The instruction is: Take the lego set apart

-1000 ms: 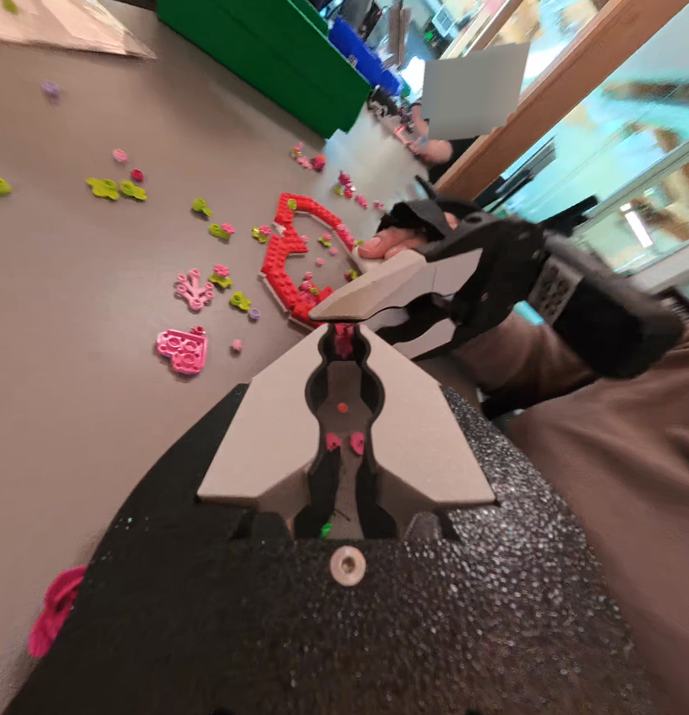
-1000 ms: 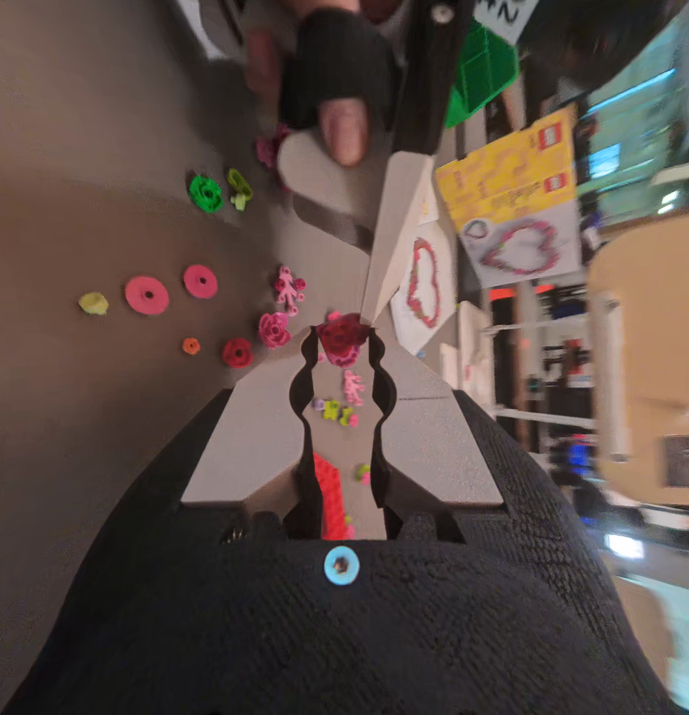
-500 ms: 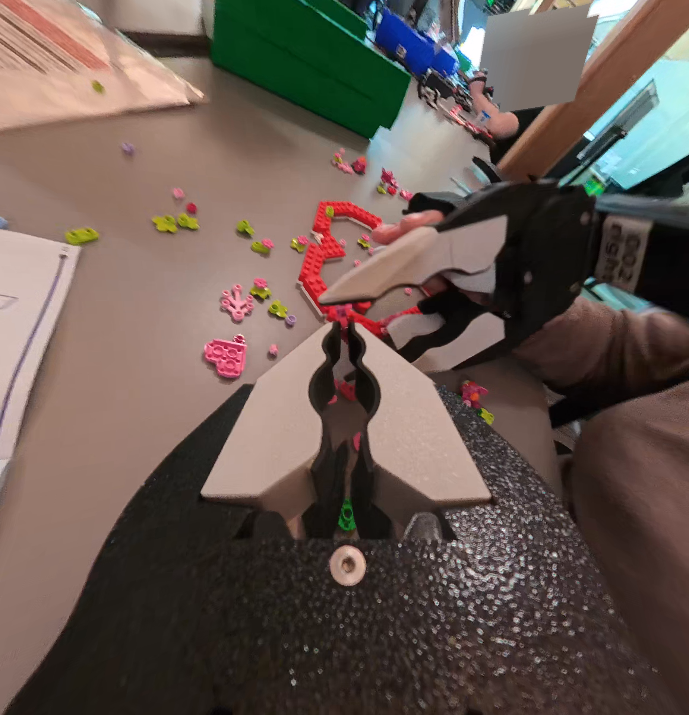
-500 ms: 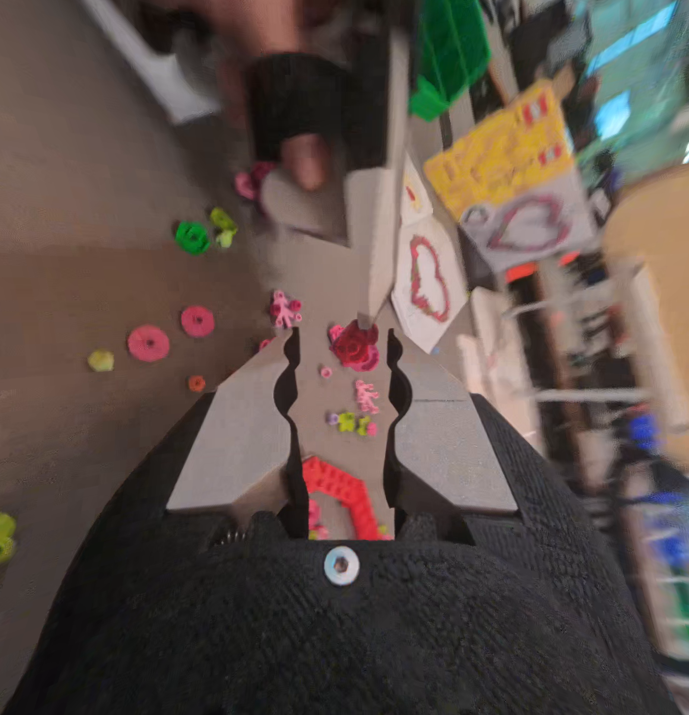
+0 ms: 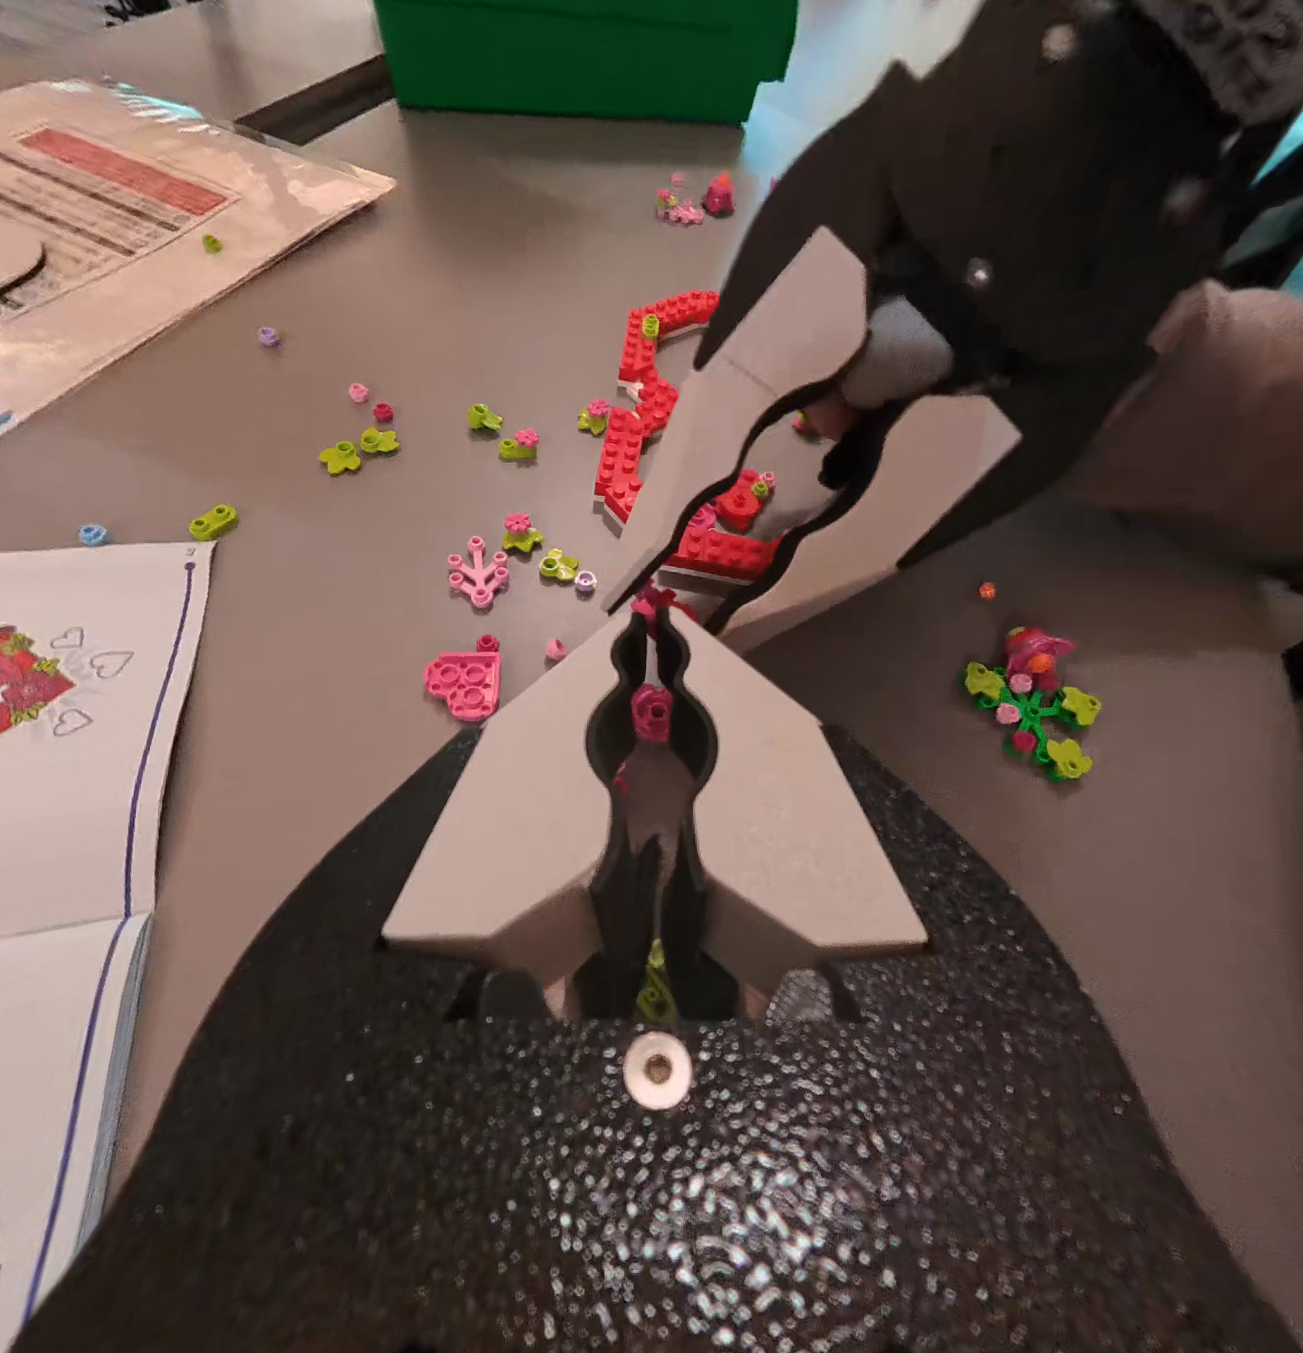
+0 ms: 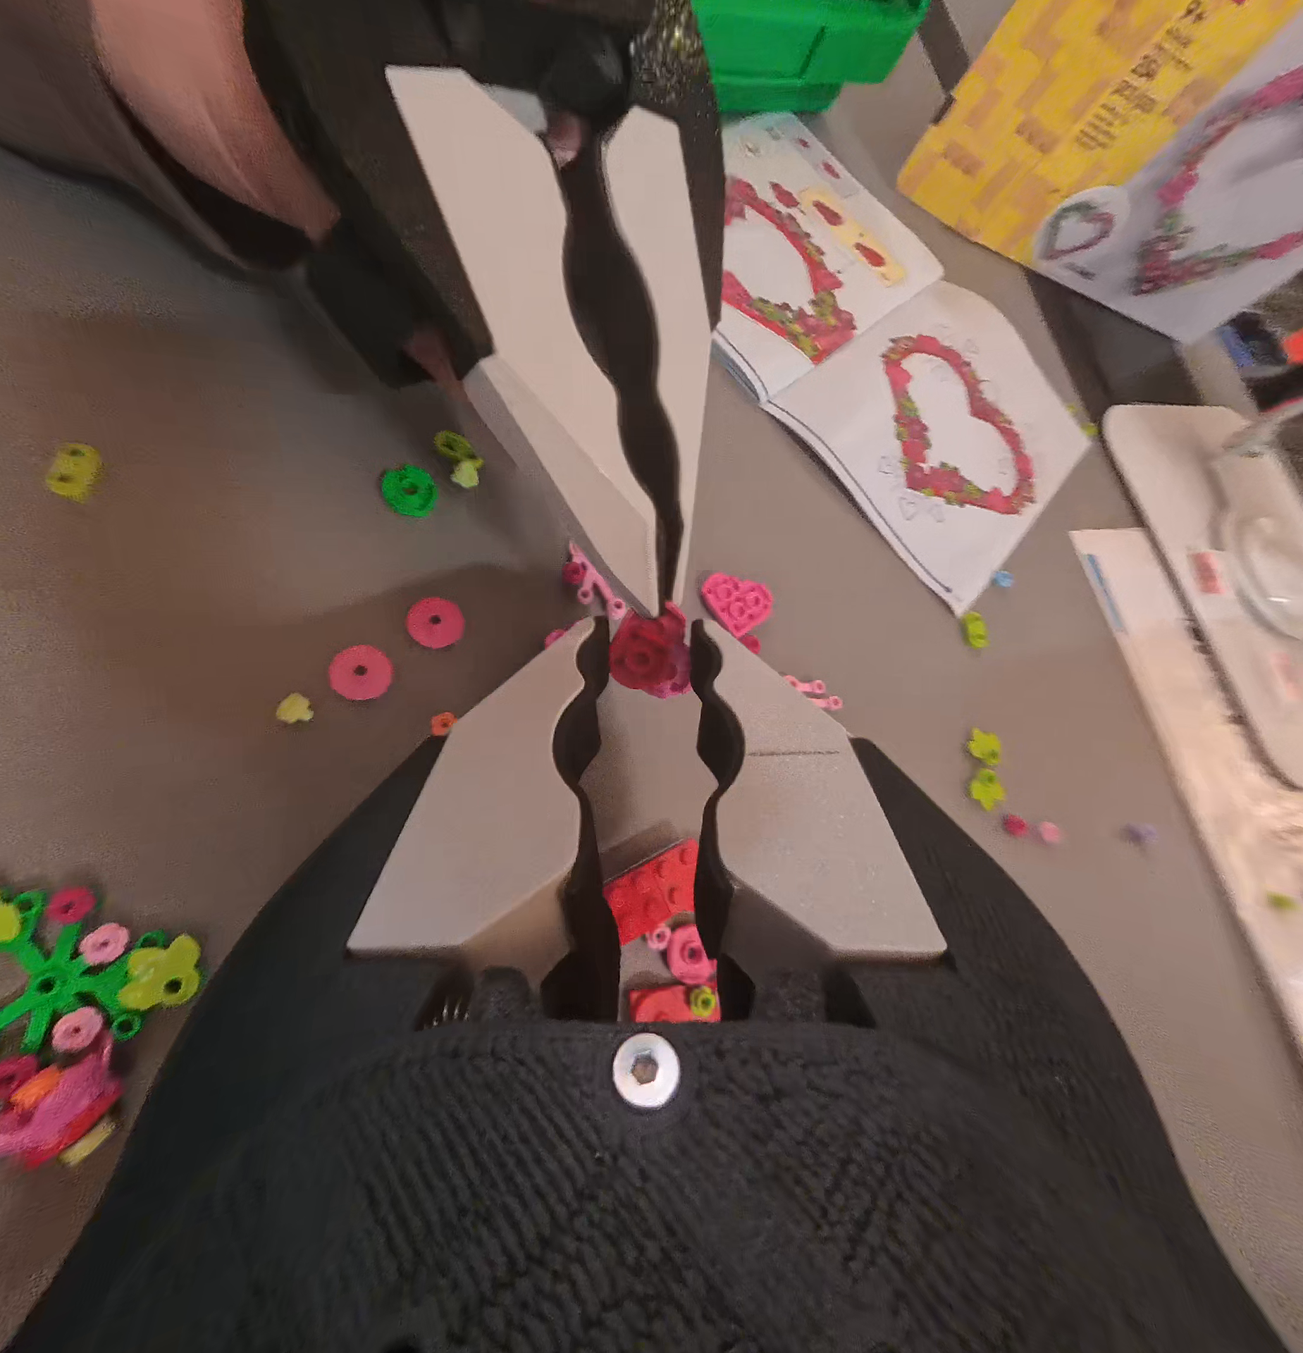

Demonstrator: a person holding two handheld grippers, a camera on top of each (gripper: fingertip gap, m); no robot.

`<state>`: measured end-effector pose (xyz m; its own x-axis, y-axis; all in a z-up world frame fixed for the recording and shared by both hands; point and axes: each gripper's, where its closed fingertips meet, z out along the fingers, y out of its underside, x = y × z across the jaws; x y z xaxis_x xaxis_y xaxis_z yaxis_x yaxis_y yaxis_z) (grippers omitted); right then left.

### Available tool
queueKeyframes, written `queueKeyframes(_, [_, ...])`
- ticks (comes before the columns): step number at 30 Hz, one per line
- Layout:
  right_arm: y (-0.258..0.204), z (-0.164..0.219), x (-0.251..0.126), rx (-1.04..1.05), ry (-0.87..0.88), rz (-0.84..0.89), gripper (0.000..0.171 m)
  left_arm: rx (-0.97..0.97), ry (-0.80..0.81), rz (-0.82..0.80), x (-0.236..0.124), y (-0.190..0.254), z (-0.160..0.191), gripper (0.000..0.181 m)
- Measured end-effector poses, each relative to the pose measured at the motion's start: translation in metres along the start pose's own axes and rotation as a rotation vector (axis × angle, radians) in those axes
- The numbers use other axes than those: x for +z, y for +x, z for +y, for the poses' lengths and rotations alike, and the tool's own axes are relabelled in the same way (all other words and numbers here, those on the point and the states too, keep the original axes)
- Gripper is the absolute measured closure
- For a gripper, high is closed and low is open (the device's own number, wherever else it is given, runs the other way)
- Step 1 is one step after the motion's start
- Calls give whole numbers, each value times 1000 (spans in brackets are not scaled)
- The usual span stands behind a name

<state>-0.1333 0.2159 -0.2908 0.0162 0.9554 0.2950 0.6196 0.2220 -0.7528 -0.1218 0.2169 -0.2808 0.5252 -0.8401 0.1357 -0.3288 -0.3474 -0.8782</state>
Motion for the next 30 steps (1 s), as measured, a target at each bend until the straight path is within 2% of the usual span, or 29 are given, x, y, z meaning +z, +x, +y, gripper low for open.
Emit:
queueKeyframes(1, [-2,-1,-2,28,35,-40,150,4,1,11,0,2,-1,181])
queueKeyframes(6, [-10,-4,-15,109,149,-209,150,26,15,68,1,13,-4,181])
queueKeyframes(9, [-11,-5,-22,96,205,-242,150,23,23,91,2,18,-6,181])
queueKeyframes(11, [-8,-10,-25,-4,228,-171,150,-99,57,136,0,19,-11,181])
queueKeyframes(13, [-1,-19,-27,-183,249,-24,150,-237,128,189,-5,16,-19,181])
queueKeyframes(15, [1,-24,-28,-336,230,87,150,-298,162,246,-11,17,-24,181])
queueKeyframes(18, [2,-28,-27,-465,199,180,150,-388,196,337,-17,21,-29,169])
queueKeyframes(21, [-1,-33,-29,-520,211,205,150,-441,165,360,-15,21,-24,166])
queueKeyframes(24, [-3,-34,-29,-559,207,217,150,-476,189,411,-16,26,-28,177])
queueKeyframes(26, [-3,-36,-31,-564,216,229,150,-502,215,436,-18,26,-31,177])
queueKeyframes(30, [1,-43,-37,-465,265,230,150,-584,275,514,-22,28,-39,178])
